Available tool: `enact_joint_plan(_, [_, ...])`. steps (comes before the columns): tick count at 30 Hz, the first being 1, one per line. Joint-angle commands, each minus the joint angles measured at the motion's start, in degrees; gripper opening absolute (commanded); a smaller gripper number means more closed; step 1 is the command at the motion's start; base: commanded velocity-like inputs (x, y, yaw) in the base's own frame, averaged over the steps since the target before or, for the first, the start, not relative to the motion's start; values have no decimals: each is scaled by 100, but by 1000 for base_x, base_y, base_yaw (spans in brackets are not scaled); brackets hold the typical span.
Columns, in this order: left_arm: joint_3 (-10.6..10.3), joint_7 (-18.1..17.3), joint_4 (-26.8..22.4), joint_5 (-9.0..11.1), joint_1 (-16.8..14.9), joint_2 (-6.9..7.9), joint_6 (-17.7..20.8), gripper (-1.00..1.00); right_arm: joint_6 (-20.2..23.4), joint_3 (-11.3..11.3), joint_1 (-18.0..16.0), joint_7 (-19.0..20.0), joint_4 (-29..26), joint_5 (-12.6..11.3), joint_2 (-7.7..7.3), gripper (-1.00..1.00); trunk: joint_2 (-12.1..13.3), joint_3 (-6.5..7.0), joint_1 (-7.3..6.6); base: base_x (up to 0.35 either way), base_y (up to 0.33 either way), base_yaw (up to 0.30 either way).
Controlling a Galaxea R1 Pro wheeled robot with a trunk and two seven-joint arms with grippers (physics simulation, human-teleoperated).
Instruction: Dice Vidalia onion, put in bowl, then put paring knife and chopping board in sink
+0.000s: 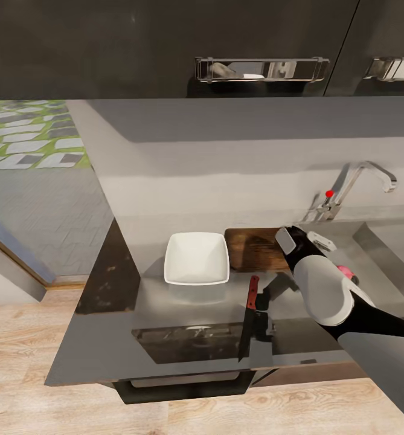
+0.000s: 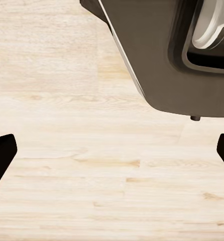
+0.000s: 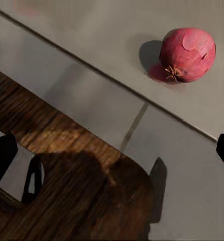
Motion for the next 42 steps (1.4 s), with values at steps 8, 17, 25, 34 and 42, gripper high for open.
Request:
enact_joint_plan(8, [4, -2, -18, 40, 4, -9, -5, 100, 1493, 312, -6, 24, -1928, 21, 380, 100, -10, -9, 4, 0, 0, 0])
enact_joint_plan(17, [1, -2, -19, 40, 4, -11, -5, 100, 2351, 351, -6, 50, -3012, 15, 560, 100, -10, -9, 4, 0, 0, 0])
enact_joint_plan(25, [-2, -2, -15, 40, 4, -11, -5, 100, 2384, 431, -4, 57, -3002, 14, 560, 100, -10, -9, 4, -103, 0, 0])
enact_joint_plan(34, [2, -2, -18, 40, 4, -11, -12, 100, 2409, 641, 224, 1387, -2995, 101, 560, 100, -10, -9, 4, -178, 0, 0])
enact_joint_plan(42, [-1, -2, -19, 40, 4, -17, -14, 100, 2411, 1152, 559, 2825, -3043, 928, 560, 100, -10, -9, 4, -14, 0, 0])
